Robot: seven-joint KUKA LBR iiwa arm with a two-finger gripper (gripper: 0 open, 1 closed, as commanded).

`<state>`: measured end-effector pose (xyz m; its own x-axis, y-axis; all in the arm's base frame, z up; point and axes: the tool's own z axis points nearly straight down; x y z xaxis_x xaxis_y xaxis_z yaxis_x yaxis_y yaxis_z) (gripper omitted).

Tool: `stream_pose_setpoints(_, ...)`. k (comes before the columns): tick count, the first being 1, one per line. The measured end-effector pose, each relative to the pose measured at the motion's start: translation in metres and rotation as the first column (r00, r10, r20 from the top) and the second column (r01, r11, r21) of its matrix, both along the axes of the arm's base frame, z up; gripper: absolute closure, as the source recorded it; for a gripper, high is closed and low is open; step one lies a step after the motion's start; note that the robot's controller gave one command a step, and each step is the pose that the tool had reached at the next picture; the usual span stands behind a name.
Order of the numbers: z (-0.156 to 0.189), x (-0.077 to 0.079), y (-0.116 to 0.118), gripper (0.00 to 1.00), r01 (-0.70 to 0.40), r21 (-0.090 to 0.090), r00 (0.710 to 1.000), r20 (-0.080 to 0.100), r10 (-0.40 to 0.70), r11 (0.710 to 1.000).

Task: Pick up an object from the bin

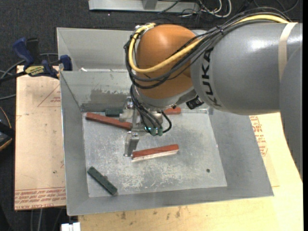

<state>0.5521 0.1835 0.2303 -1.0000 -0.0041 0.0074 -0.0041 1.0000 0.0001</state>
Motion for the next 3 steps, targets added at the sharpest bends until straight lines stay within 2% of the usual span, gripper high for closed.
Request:
stream_pose_setpoints(1, 0.005, 0.002, -0.001, 0.0, 0.003, 0.001, 1.0, 0.008, -0.003, 1.0)
stream_pose_setpoints(2, -0.037, -0.015, -0.011, 0.0, -0.028, 0.003, 0.999, 0.015, 0.028, 1.0)
stream_pose_setpoints(3, -0.096, -0.019, -0.032, 0.0, -0.151, 0.002, 0.988, 0.011, 0.151, 0.988)
